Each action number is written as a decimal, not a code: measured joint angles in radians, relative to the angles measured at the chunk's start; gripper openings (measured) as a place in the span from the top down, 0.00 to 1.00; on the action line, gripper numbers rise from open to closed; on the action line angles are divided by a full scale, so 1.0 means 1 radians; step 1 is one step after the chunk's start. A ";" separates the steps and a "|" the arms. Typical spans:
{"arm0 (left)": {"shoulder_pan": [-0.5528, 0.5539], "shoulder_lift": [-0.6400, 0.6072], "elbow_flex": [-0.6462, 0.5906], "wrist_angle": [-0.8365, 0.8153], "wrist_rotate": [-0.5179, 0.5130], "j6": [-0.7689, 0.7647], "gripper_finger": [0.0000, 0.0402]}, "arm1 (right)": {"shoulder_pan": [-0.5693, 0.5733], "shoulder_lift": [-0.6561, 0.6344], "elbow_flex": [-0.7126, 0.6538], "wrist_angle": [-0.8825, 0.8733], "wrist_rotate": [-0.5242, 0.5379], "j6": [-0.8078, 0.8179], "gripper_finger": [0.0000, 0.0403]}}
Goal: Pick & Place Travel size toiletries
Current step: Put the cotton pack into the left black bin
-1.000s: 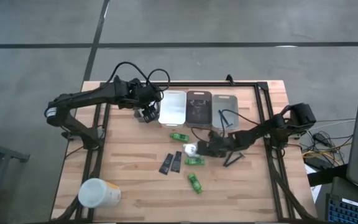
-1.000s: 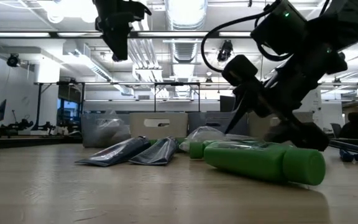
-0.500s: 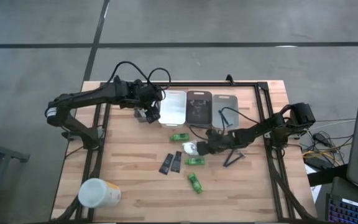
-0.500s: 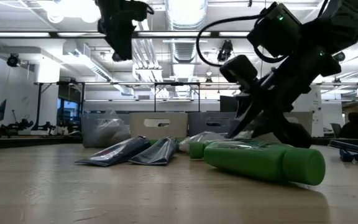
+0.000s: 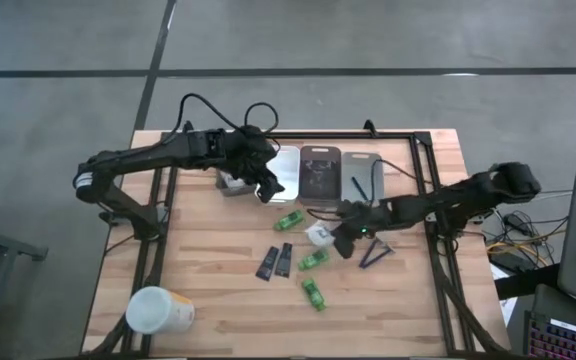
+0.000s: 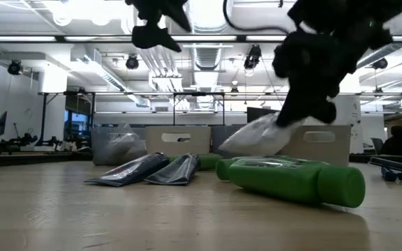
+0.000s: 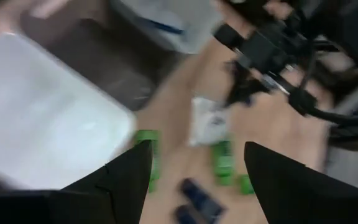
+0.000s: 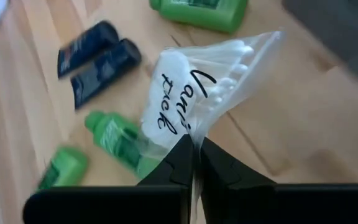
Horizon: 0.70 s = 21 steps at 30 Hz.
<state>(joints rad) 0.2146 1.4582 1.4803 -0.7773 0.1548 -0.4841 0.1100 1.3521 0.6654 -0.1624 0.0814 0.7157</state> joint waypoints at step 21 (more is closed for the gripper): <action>0.006 0.033 -0.198 0.562 0.073 -0.180 0.35 | 0.061 -0.115 0.461 -0.489 -0.019 -0.390 0.98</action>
<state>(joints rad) 0.2209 1.4914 1.2827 -0.2157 0.2278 -0.6638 0.1707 1.2367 1.1264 -0.6515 0.0624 0.3260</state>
